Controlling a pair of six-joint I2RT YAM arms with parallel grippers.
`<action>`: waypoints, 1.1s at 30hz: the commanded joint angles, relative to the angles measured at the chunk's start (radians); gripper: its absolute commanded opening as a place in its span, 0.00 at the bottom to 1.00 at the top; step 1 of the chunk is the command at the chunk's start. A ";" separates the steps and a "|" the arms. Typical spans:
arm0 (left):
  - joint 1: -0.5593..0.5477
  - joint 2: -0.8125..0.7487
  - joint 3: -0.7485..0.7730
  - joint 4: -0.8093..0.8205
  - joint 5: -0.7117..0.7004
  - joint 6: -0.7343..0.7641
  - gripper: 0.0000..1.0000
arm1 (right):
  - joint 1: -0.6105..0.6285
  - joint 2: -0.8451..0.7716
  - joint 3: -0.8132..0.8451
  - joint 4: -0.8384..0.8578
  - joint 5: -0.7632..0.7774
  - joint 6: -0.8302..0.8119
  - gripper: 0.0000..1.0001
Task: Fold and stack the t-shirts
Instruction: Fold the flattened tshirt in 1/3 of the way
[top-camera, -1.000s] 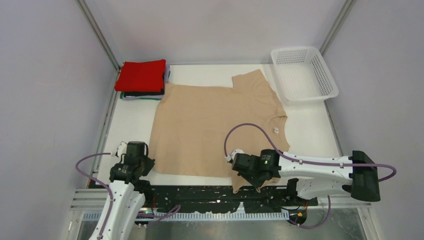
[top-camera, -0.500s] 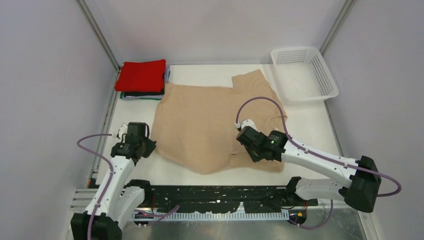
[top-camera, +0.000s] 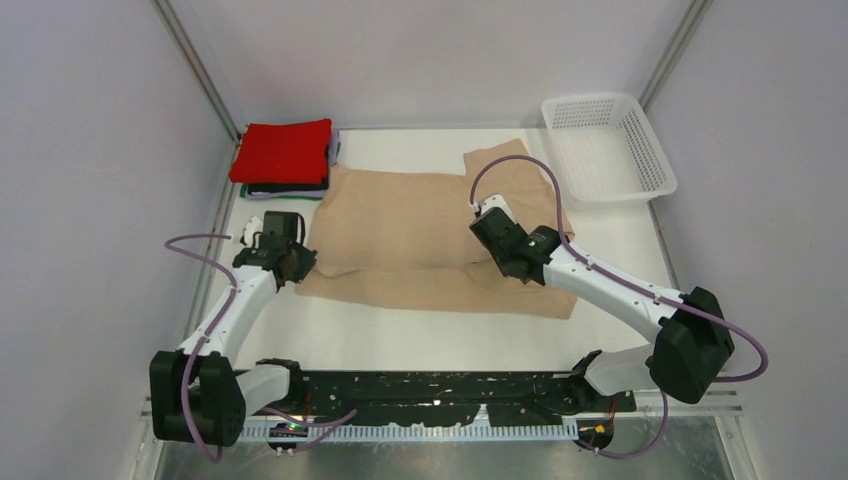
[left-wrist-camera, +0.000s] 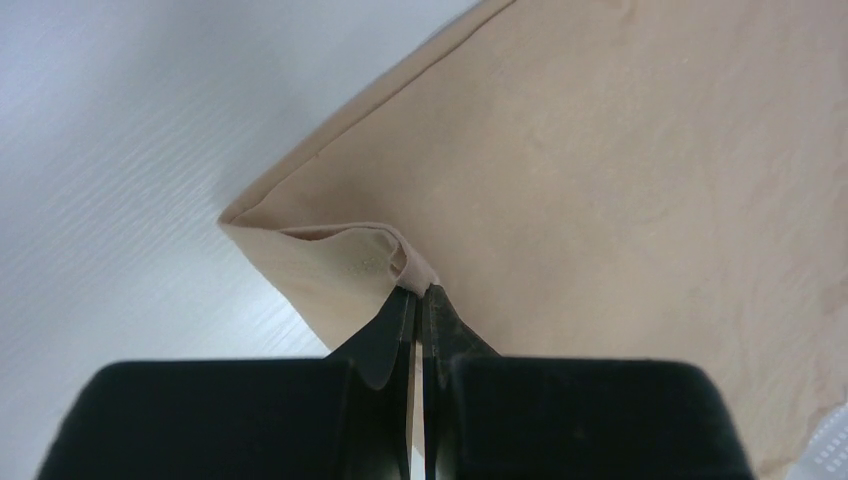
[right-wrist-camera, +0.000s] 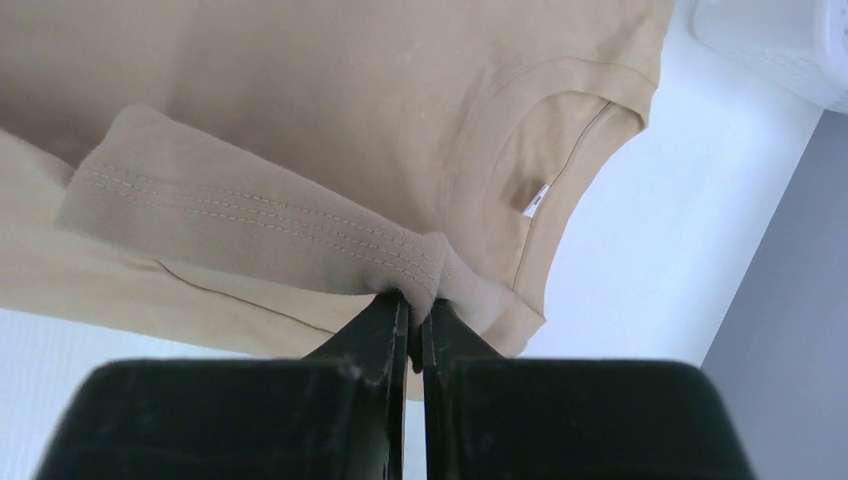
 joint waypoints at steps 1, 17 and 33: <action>0.012 0.077 0.061 0.117 -0.024 0.026 0.00 | -0.051 0.030 0.060 0.110 0.028 -0.072 0.05; 0.061 0.350 0.180 0.169 0.002 0.057 0.78 | -0.188 0.326 0.211 0.262 0.035 -0.141 0.41; 0.052 0.136 0.167 0.173 0.263 0.222 1.00 | -0.289 0.100 0.069 0.314 -0.074 0.044 0.96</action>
